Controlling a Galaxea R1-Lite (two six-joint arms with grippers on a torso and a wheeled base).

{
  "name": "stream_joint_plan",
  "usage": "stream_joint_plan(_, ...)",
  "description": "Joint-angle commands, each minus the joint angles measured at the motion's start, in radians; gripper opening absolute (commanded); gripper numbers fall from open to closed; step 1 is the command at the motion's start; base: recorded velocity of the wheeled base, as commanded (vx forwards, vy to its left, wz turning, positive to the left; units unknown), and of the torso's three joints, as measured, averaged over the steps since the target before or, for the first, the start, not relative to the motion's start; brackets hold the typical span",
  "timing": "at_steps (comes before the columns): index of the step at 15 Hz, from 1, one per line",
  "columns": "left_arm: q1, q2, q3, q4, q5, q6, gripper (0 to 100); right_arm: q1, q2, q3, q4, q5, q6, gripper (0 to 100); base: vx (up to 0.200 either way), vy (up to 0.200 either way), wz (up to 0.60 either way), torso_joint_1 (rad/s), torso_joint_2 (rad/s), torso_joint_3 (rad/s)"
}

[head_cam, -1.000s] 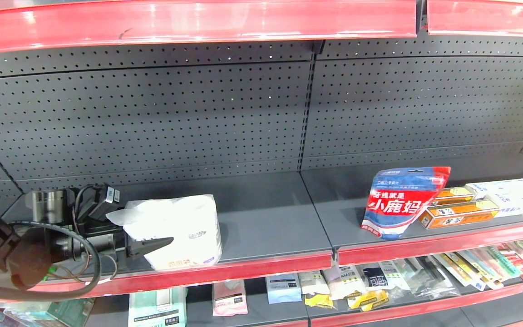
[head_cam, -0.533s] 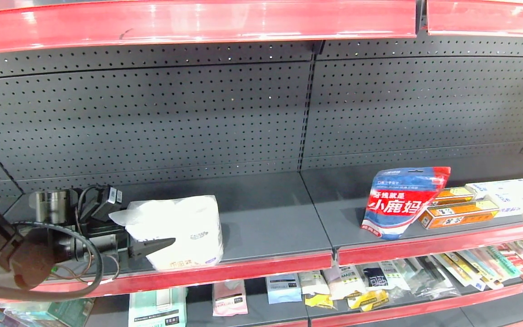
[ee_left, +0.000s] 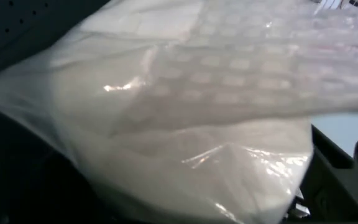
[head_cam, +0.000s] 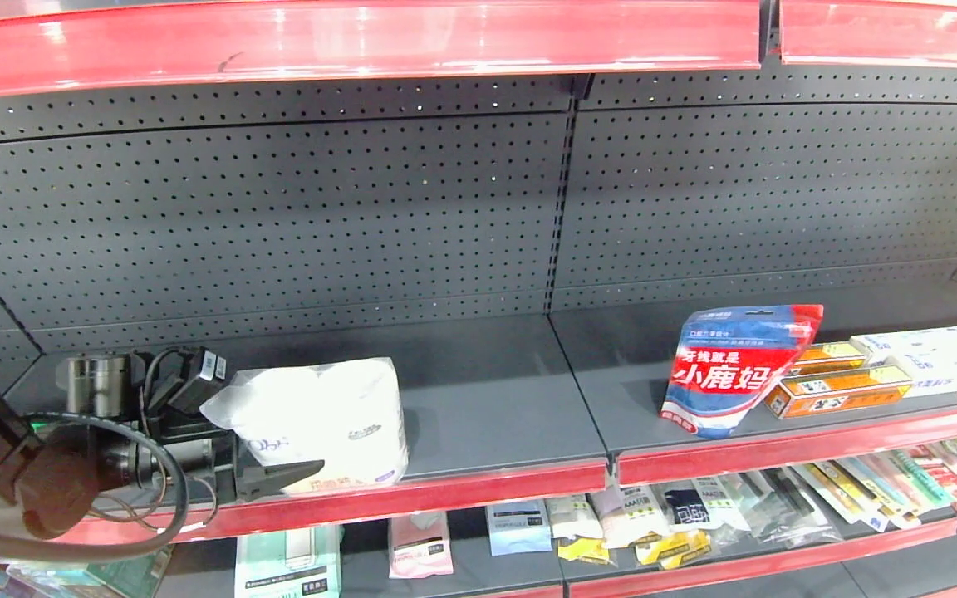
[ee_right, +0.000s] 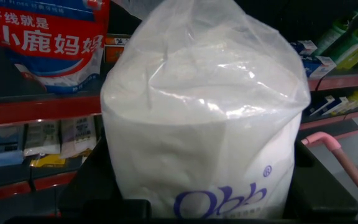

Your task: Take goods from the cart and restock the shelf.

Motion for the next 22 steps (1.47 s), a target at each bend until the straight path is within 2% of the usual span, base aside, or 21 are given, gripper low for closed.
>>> stream_joint_plan(1,0.001,-0.012,0.004,-0.004,0.000,0.001,100,0.000,-0.001,0.000,0.000,0.000,-0.001,0,0.000,0.000,0.00,0.000,0.00,0.000)
stream_joint_plan(2,0.008,-0.012,-0.016,-0.035,0.000,0.008,100,0.000,-0.003,0.000,0.000,0.000,-0.001,0,0.000,0.000,0.00,0.000,0.00,0.000)
stream_joint_plan(4,0.024,-0.012,-0.019,-0.106,0.000,-0.007,100,0.000,-0.003,0.000,0.000,0.000,-0.001,0,0.000,0.000,0.00,0.000,0.00,0.000)
stream_joint_plan(7,0.053,-0.027,-0.005,-0.216,0.000,-0.093,100,0.000,0.003,0.000,0.000,0.000,-0.001,0,0.000,0.000,0.00,0.000,0.00,0.000)
stream_joint_plan(8,0.058,-0.031,0.004,-0.274,0.000,-0.153,100,0.000,0.005,0.000,0.000,0.000,-0.001,0,0.000,0.000,0.00,0.000,0.00,0.000)
stream_joint_plan(10,0.058,-0.042,0.017,-0.362,0.000,-0.240,100,0.000,0.006,0.000,0.000,-0.001,-0.001,0,0.000,0.000,0.00,0.000,0.00,0.000)
stream_joint_plan(12,0.058,-0.071,0.020,-0.472,0.000,-0.395,100,0.000,0.006,0.000,0.000,-0.001,-0.002,0,0.000,0.000,0.00,0.000,0.00,0.000)
stream_joint_plan(13,0.058,-0.082,0.020,-0.503,0.000,-0.441,100,0.000,0.006,0.000,0.000,-0.001,-0.002,0,0.000,0.000,0.00,0.000,0.00,0.000)
stream_joint_plan(14,0.058,-0.097,0.021,-0.598,0.000,-0.570,100,0.000,0.008,0.000,0.000,-0.001,-0.002,0,0.000,0.000,0.00,0.000,0.00,0.000)
stream_joint_plan(15,0.058,-0.099,0.021,-0.659,0.008,-0.645,100,0.000,0.008,0.002,0.000,-0.001,-0.002,0,0.000,0.000,0.00,0.000,0.00,0.000)
stream_joint_plan(17,0.058,-0.128,0.009,-0.659,0.014,-0.706,100,0.000,0.009,0.005,0.000,-0.001,-0.004,0,0.000,0.000,0.00,0.000,0.00,0.000)
stream_joint_plan(19,0.059,-0.145,0.004,-0.659,0.015,-0.734,100,0.000,0.011,0.012,0.000,-0.001,-0.004,0,0.000,0.000,0.00,0.000,0.00,0.000)
stream_joint_plan(22,0.062,-0.159,-0.039,-0.659,0.048,-0.798,100,0.000,0.018,0.014,0.000,-0.001,-0.004,0,0.000,0.000,0.00,0.000,0.00,0.000)
